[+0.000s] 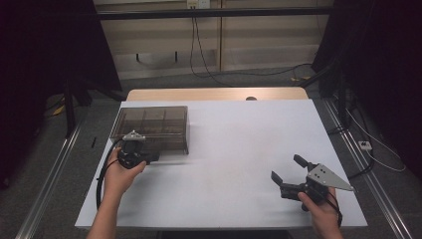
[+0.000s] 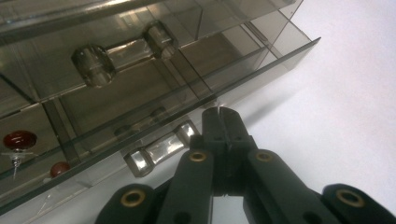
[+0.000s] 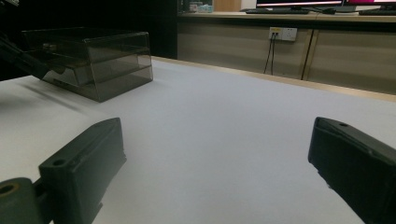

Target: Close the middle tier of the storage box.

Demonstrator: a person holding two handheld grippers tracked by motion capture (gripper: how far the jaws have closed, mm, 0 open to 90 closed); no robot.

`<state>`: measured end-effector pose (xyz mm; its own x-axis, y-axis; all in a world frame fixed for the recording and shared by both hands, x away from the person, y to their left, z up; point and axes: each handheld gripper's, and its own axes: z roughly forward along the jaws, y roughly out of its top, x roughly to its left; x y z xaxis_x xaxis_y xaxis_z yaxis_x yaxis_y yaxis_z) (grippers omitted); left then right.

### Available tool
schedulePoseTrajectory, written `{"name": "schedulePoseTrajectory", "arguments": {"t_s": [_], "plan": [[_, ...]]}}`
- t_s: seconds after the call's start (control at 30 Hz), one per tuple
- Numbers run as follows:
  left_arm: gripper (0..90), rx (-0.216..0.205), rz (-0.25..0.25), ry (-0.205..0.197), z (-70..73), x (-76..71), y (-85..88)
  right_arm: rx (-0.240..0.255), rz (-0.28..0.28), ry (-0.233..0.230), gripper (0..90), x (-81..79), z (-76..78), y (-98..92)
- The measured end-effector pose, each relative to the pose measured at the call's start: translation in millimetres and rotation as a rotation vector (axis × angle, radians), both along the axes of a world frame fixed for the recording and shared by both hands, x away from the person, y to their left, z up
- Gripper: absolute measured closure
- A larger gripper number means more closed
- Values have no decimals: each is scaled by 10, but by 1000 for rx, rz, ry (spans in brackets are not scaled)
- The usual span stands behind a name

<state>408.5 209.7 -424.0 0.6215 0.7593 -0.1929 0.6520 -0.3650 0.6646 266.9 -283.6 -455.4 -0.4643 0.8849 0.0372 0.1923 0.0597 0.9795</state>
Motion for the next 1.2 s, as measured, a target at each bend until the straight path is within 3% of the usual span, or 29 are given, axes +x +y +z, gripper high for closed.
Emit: {"name": "schedulePoseTrajectory", "arguments": {"t_s": [1.2], "plan": [[900,-10,15,-2,-19,106,-14,7,-2,1,32,4,2,0]]}}
